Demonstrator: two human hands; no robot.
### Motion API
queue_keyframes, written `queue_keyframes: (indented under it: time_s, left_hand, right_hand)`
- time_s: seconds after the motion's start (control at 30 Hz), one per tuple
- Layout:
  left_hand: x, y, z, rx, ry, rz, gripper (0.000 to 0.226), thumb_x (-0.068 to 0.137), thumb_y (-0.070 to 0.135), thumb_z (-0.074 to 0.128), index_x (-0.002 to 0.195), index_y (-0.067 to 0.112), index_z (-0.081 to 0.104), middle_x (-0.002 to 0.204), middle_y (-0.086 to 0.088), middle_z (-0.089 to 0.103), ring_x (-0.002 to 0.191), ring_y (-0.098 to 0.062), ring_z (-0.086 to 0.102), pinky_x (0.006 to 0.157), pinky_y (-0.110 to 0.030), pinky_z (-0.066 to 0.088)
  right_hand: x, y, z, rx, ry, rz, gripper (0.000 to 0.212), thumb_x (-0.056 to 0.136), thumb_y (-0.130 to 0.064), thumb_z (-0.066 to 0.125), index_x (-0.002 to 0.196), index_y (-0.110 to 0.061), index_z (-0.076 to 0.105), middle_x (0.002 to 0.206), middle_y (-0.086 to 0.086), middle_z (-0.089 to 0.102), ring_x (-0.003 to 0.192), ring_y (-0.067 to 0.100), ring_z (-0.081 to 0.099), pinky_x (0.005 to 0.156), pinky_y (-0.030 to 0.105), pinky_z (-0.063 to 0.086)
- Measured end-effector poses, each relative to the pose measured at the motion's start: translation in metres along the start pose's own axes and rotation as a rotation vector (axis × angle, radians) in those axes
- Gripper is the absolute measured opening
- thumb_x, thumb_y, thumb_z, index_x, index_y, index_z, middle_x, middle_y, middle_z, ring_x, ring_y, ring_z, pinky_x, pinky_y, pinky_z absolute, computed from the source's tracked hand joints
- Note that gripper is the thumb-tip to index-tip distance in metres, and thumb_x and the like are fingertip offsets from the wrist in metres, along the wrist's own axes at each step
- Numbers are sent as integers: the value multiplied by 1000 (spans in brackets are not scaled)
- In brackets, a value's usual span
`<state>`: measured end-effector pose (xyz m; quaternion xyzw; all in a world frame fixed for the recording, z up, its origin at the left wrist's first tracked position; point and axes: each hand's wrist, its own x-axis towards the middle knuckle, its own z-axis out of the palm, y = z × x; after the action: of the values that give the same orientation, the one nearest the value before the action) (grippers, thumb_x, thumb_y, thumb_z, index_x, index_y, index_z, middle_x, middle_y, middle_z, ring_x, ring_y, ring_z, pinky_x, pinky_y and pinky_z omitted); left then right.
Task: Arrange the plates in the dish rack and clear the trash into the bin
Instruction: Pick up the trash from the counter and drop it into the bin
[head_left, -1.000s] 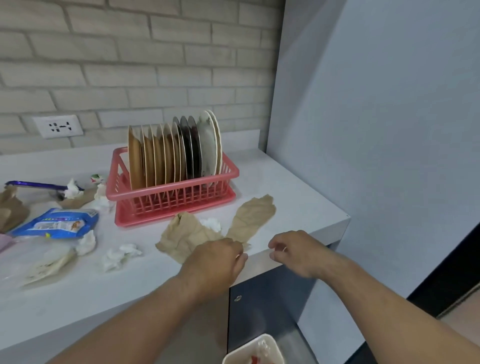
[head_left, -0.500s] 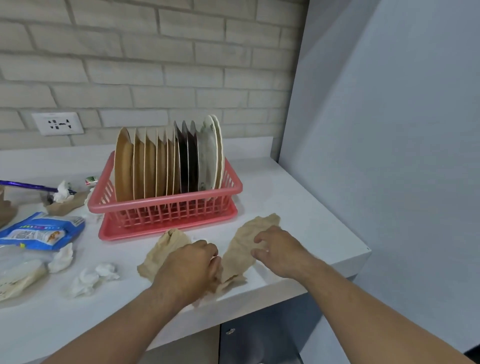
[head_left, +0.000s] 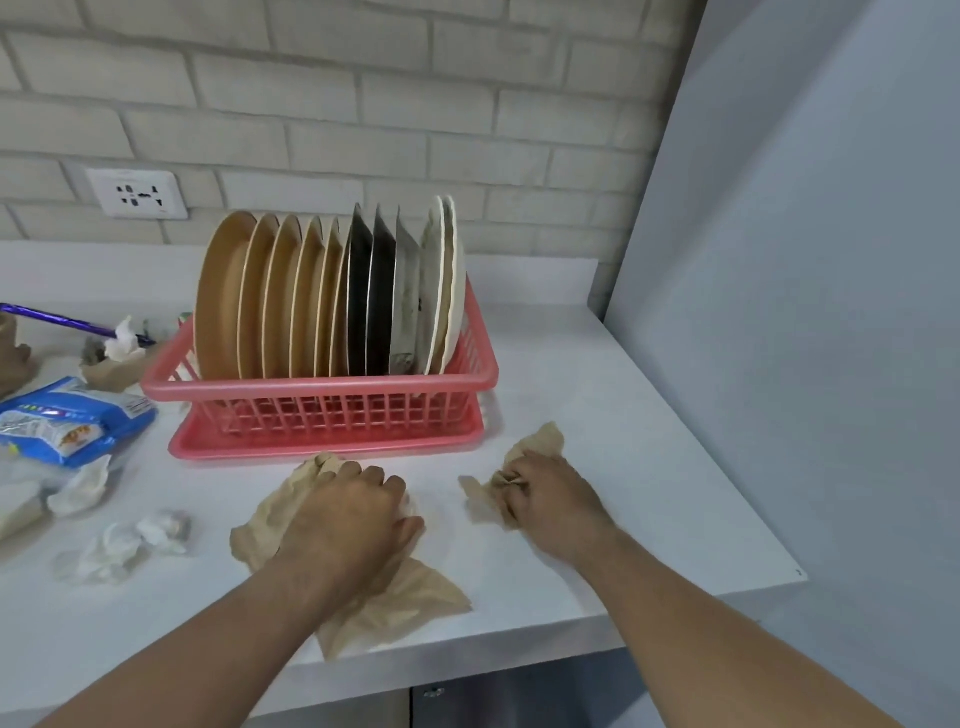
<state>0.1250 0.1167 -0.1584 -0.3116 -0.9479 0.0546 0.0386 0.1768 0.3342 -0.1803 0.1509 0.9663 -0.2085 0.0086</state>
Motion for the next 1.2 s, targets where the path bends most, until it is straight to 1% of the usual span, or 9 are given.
queue_keyframes:
  time_s: [0.13, 0.2, 0.33, 0.5, 0.63, 0.77, 0.97, 1.07, 1.2]
  left_hand:
    - [16, 10, 0, 18, -56, 54, 45, 95, 52, 38, 123, 21, 53, 122, 2, 55, 113, -20, 45, 95, -34, 36]
    - [25, 17, 2, -12, -71, 70, 45, 94, 52, 41, 126, 22, 52, 125, 2, 53, 115, -20, 44, 96, -35, 36]
    - [35, 28, 5, -17, -101, 81, 42, 96, 50, 42, 124, 19, 49, 123, -1, 58, 113, -23, 49, 95, -36, 36]
    - [37, 45, 3, -169, -31, 113, 26, 98, 26, 48, 121, 16, 44, 119, -4, 53, 104, -23, 54, 91, -34, 42]
    - [32, 39, -10, -427, 89, 114, 34, 90, -2, 44, 119, 13, 53, 122, -5, 46, 89, -14, 44, 78, -26, 42]
    - [23, 7, -29, -422, 169, 66, 29, 90, -2, 47, 109, 15, 62, 116, 2, 47, 89, -12, 47, 76, -17, 36]
    - [5, -50, -30, -459, 89, 6, 26, 85, 7, 47, 91, 18, 70, 98, 4, 60, 91, -18, 58, 83, -33, 51]
    - [-11, -63, -27, -470, 68, -5, 23, 88, 20, 45, 84, 17, 67, 89, 2, 64, 80, -15, 60, 75, -34, 53]
    - [-25, -60, -17, -261, -77, -18, 41, 95, 41, 36, 119, 13, 53, 116, -5, 57, 103, -22, 55, 86, -35, 47]
  right_hand:
    - [1, 7, -9, 147, 103, 124, 24, 90, -28, 44, 75, -19, 60, 77, -5, 64, 74, 18, 57, 71, 35, 43]
    - [4, 10, -18, 91, 73, 69, 16, 92, -17, 45, 92, -14, 60, 96, 4, 61, 85, 23, 55, 75, 36, 43]
    - [6, 22, -30, 51, 61, 5, 46, 88, -2, 44, 128, -21, 56, 122, 1, 54, 109, 20, 54, 87, 27, 45]
    - [-3, 20, -37, 135, 150, 10, 36, 91, -6, 43, 109, -20, 71, 109, -1, 66, 100, 17, 59, 84, 25, 47]
    - [-19, 5, -45, 195, 173, 42, 26, 94, -17, 42, 85, -17, 67, 92, -1, 66, 88, 20, 60, 79, 34, 51]
    - [-35, -20, -48, 306, 119, 123, 30, 83, -45, 66, 77, -17, 57, 73, -2, 66, 62, 13, 65, 56, 27, 46]
    - [-44, -64, -40, 349, 164, 69, 12, 96, -8, 53, 93, -12, 63, 83, 0, 64, 55, -6, 63, 51, 10, 46]
    - [-52, -85, -31, 416, 154, 75, 25, 98, -3, 45, 102, -19, 64, 94, 6, 66, 75, 12, 70, 64, 19, 55]
    - [-59, -102, -20, 407, 209, 83, 26, 100, -9, 47, 118, -17, 65, 89, 1, 62, 63, 4, 58, 53, 6, 42]
